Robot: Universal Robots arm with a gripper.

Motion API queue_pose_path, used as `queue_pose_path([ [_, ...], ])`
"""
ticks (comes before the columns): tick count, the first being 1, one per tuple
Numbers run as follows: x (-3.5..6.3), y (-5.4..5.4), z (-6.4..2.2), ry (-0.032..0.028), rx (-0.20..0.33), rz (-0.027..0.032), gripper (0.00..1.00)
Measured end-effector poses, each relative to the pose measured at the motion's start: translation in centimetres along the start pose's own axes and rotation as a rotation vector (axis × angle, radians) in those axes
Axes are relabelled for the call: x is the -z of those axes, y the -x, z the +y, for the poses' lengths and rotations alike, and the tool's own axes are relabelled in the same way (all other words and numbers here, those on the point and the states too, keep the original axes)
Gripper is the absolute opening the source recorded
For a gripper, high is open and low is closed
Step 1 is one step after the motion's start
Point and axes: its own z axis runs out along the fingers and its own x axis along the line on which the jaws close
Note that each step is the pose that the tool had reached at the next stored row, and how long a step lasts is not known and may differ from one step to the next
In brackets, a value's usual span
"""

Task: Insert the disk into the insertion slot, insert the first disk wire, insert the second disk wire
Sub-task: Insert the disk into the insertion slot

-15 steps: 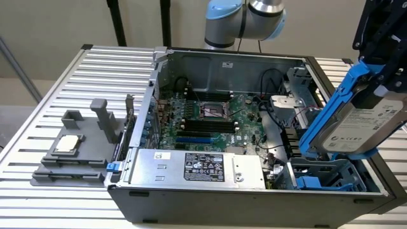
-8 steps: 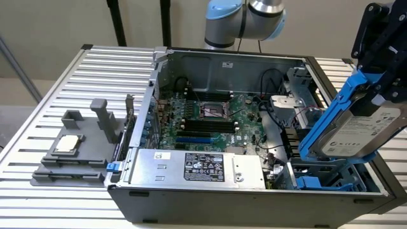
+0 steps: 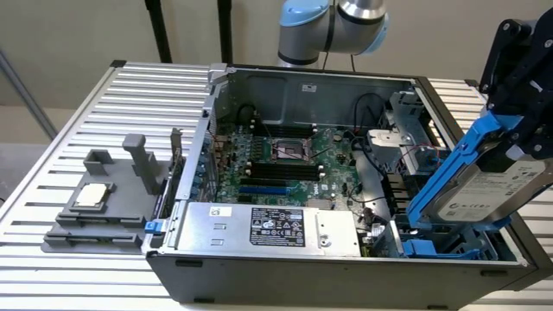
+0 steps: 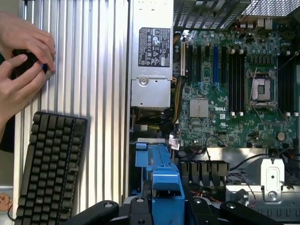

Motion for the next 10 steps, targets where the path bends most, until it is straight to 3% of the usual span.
queue_pose_path([
  [4,-0.23,0.0,0.0,-0.0007,0.0,-0.0003,0.32],
  [10,-1.06,-0.2,-0.03,-0.0059,0.0,-0.009,0.32],
])
